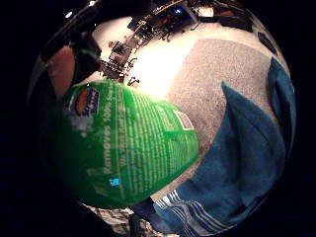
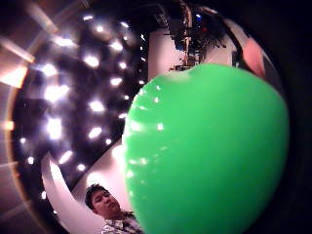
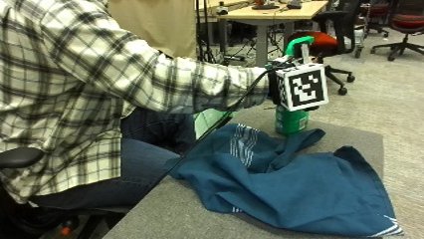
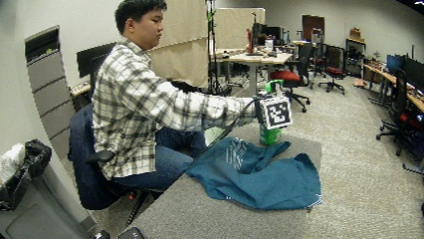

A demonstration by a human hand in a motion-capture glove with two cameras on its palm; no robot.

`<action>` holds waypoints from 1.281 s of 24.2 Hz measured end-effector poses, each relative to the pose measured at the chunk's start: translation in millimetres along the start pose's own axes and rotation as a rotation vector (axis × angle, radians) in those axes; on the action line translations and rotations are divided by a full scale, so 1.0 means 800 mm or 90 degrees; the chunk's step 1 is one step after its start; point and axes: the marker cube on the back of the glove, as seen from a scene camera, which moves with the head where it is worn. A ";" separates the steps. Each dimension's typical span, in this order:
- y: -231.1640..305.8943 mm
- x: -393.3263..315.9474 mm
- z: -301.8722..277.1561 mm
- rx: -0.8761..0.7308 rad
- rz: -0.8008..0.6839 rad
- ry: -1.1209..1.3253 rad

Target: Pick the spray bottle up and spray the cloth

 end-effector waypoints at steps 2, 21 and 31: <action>0.003 0.002 -0.002 0.000 0.000 0.004; 0.185 -0.019 -0.141 -0.052 0.106 0.569; 0.615 -0.037 -0.217 0.163 0.258 0.754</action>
